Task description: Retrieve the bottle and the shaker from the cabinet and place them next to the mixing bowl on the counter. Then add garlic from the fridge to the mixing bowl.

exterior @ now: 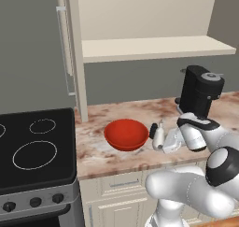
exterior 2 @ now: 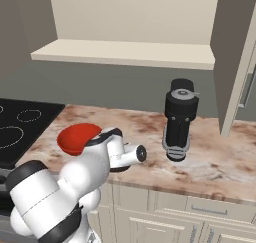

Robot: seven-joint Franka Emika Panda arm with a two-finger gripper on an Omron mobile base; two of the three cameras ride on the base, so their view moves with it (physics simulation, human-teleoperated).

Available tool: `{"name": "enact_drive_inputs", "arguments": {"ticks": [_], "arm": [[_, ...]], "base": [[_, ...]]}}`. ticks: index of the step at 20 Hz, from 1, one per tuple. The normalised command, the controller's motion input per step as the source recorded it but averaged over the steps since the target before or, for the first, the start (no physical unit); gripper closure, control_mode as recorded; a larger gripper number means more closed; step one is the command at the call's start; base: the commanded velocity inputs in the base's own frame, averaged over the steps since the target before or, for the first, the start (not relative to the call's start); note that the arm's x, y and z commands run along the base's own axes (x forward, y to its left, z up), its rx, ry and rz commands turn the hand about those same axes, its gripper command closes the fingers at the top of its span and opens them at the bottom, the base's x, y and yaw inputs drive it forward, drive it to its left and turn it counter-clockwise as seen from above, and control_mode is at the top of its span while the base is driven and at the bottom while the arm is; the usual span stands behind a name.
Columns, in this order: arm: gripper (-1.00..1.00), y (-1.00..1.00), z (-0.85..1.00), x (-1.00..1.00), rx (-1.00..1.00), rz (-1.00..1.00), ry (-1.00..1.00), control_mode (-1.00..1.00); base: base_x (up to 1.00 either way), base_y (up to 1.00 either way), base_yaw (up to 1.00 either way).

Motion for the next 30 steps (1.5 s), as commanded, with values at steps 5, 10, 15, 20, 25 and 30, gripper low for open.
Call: {"name": "enact_drive_inputs", "arguments": {"ticks": [5, 10, 15, 20, 25, 30], "arm": [[1.00, 0.13, -0.11, 0.03, 0.00, 0.00, 0.00, -1.00], [1.00, 0.20, -0.11, 0.03, 0.00, 0.00, 0.00, -1.00], [1.00, 0.00, -0.12, 0.19, 0.00, -0.02, -0.01, -1.00], [1.00, 0.00, -0.09, 0.20, 0.00, -0.04, 0.00, -1.00], [1.00, 0.00, -0.19, 0.08, 0.00, -0.04, 0.00, -1.00], [1.00, 0.00, -0.41, 0.00, 0.00, 0.00, 0.00, -1.00]], "base": [[0.00, 0.00, 0.00], [0.00, 0.00, 0.00], [0.00, 0.00, 0.00], [0.00, 0.00, 0.00], [0.00, 0.00, 0.00], [0.00, 0.00, 0.00]]}}
